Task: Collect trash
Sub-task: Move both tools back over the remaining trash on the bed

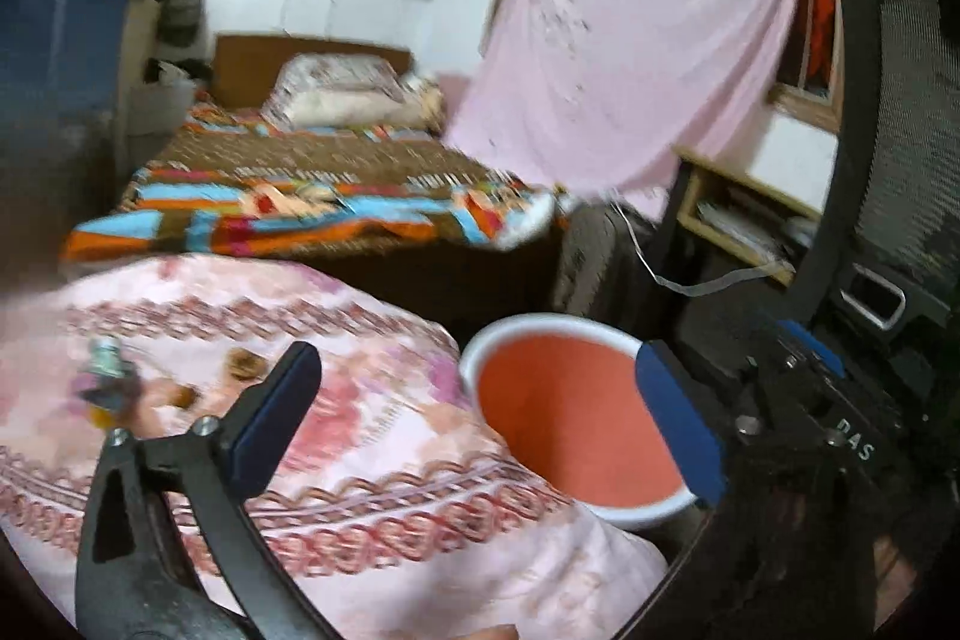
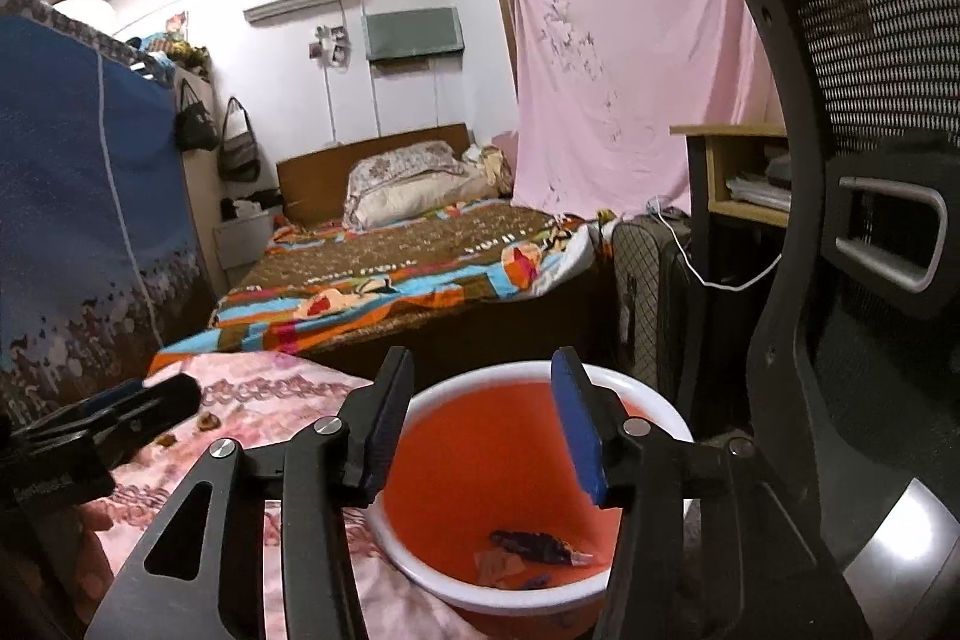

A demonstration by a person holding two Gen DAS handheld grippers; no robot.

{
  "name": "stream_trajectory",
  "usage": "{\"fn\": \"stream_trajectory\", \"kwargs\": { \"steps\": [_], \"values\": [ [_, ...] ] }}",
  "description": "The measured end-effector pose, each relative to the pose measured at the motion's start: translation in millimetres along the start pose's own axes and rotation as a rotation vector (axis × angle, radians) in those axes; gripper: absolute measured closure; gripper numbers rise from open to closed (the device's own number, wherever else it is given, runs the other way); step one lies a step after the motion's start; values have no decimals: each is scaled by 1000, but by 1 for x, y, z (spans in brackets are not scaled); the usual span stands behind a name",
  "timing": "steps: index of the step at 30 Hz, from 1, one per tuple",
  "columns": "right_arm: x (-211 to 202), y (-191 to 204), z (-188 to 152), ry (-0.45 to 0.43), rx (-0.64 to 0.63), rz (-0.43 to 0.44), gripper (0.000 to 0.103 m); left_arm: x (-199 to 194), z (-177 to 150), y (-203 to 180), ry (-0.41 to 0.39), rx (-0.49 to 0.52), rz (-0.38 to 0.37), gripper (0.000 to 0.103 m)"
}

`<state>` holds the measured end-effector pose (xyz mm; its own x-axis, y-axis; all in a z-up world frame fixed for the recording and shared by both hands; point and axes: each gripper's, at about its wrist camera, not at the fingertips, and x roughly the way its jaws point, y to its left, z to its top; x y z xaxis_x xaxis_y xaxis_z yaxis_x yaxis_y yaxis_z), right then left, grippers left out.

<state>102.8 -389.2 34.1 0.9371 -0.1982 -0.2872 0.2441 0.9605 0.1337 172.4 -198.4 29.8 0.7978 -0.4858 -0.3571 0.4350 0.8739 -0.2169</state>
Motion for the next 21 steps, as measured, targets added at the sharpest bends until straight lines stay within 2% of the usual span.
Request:
{"fn": "stream_trajectory", "kwargs": {
  "steps": [1, 4, 6, 8, 14, 21],
  "values": [
    [-1, 3, 2, -5, -6, -3, 50, -4, 1, 4, -17, -8, 8, 12],
    [-9, 12, 6, -46, -11, 5, 21, -15, 3, 17, -54, -31, 34, 12],
    [-16, 18, 10, -84, -10, 20, 15, -23, 4, 25, -79, -40, 65, 11],
    [-21, 25, 13, -112, -18, 29, 2, -31, 5, 34, -103, -46, 97, 11],
    [-28, 48, 16, -143, -47, 66, 0, -57, 3, 58, -165, -47, 184, 11],
    [-32, 77, 10, -167, -81, 121, 0, -86, 0, 84, -214, -28, 251, 11]
  ]
}}
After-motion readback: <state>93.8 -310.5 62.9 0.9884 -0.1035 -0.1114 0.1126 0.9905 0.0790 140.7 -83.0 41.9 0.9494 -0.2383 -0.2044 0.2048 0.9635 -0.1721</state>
